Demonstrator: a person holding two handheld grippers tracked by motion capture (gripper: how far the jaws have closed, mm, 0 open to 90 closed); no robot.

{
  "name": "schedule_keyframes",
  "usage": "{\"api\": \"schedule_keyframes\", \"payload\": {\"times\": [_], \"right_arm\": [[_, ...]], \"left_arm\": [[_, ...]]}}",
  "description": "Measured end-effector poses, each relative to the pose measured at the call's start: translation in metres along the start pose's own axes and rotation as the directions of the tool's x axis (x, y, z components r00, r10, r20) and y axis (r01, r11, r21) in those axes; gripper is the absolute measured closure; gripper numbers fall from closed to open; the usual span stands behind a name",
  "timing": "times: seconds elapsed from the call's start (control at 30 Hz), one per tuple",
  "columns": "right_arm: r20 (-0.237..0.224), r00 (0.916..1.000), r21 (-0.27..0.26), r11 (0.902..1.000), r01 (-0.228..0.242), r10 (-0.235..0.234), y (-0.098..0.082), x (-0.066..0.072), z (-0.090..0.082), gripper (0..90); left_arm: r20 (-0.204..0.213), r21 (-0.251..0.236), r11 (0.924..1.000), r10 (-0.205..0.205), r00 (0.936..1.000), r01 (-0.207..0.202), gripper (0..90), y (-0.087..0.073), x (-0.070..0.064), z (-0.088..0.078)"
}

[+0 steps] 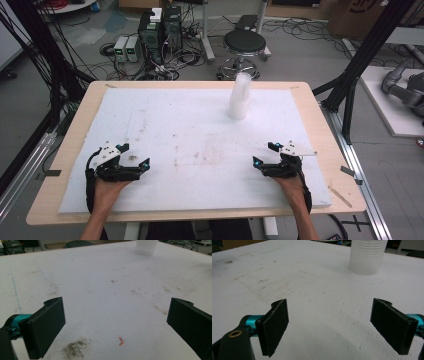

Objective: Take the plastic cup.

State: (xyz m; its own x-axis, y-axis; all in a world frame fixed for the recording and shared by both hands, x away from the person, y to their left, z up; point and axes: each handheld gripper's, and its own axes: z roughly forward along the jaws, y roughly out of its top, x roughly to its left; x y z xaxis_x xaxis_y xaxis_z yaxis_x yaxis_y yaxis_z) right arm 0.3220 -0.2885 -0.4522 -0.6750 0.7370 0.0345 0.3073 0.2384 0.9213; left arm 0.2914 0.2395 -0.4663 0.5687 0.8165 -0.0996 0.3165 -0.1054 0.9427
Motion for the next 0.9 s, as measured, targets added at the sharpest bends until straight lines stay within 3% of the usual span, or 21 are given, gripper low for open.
{"api": "schedule_keyframes", "payload": {"times": [0.3,0.43,0.7,0.9], "right_arm": [[-0.018,0.9998,-0.029,0.9996,-0.001,0.000,0.011,0.000,-0.006,14.4],[-0.038,0.9993,-0.052,0.9986,0.002,-0.004,0.031,-0.005,-0.015,14.4],[-0.045,0.9982,-0.038,0.9986,0.037,-0.039,0.062,-0.018,-0.022,14.3],[-0.061,0.9970,-0.034,0.9984,0.045,-0.047,0.102,-0.037,-0.025,13.4]], "left_arm": [[0.004,-0.006,1.0000,0.006,1.0000,-0.006,1.8,0.000,-0.001,0.000],[0.003,0.008,1.0000,-0.003,1.0000,0.003,1.8,0.000,0.000,0.001],[0.008,0.016,0.9996,-0.026,0.9996,0.026,1.8,0.001,0.003,0.002],[0.011,0.012,0.9996,-0.027,0.9996,0.027,1.8,0.000,0.003,0.001]]}}
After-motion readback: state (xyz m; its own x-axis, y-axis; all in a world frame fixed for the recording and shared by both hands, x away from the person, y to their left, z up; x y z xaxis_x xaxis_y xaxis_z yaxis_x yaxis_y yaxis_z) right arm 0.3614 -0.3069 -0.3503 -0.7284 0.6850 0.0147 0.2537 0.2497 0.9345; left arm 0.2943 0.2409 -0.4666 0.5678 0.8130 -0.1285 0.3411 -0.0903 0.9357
